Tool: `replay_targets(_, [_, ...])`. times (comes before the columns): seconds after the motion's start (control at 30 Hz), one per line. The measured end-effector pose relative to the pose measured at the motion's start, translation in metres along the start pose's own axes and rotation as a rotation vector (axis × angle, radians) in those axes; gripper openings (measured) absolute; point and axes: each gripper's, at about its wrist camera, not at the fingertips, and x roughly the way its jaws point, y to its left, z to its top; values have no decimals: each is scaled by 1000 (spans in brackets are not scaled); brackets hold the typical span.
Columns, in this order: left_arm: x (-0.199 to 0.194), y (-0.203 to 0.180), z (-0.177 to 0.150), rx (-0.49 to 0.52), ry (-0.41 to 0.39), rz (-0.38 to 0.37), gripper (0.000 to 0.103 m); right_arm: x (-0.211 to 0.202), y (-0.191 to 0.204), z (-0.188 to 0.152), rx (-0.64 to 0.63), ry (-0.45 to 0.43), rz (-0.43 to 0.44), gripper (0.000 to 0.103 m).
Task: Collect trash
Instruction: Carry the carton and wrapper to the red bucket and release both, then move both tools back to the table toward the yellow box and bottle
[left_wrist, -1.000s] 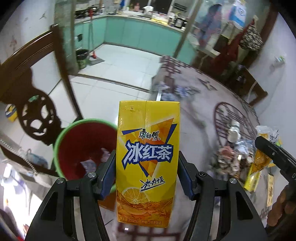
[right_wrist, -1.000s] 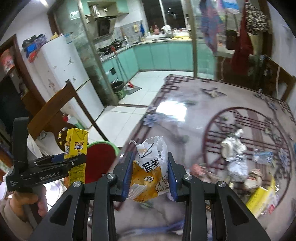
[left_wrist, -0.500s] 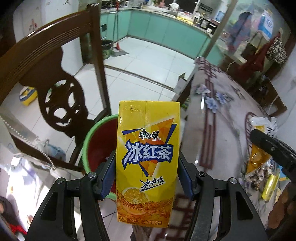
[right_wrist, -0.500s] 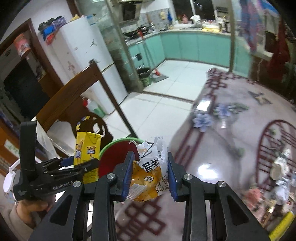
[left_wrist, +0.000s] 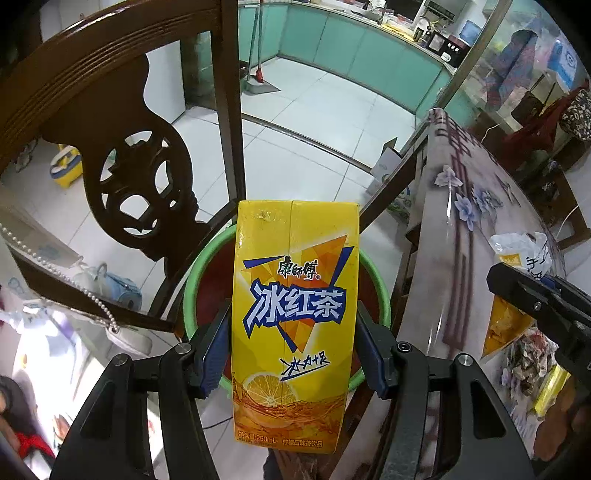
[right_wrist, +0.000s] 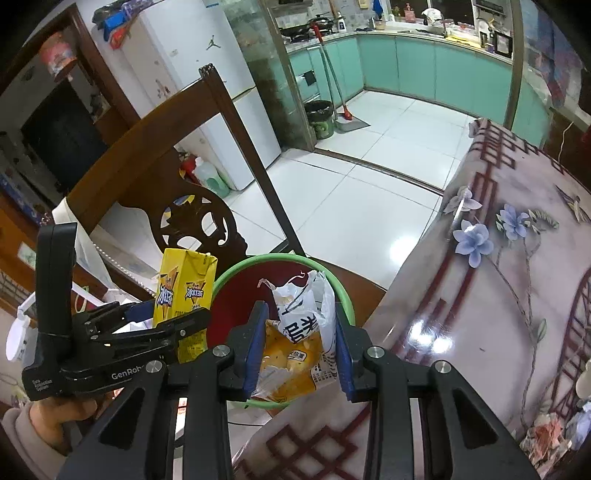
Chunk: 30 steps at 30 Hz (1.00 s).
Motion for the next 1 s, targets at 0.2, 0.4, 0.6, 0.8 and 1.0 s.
replay_targets(0.2, [2, 1, 7, -13, -26, 32, 88, 6, -4, 6, -8, 5, 8, 47])
replay_targets(0.4, [-1, 2, 10, -21, -42, 45, 88, -1, -2, 9, -23, -22, 39, 59])
replay_targets(0.6, [-13, -5, 8, -2, -68, 34, 88, -24, -6, 4, -2, -55, 15, 59])
replay_targets(0.8, [-21, -28, 6, 55, -87, 6, 88, -75, -34, -15, 82, -124, -53, 64])
replay_targets(1.0, [-22, -71, 0, 151, -89, -52, 88, -129, -69, -50, 180, -181, -170, 67])
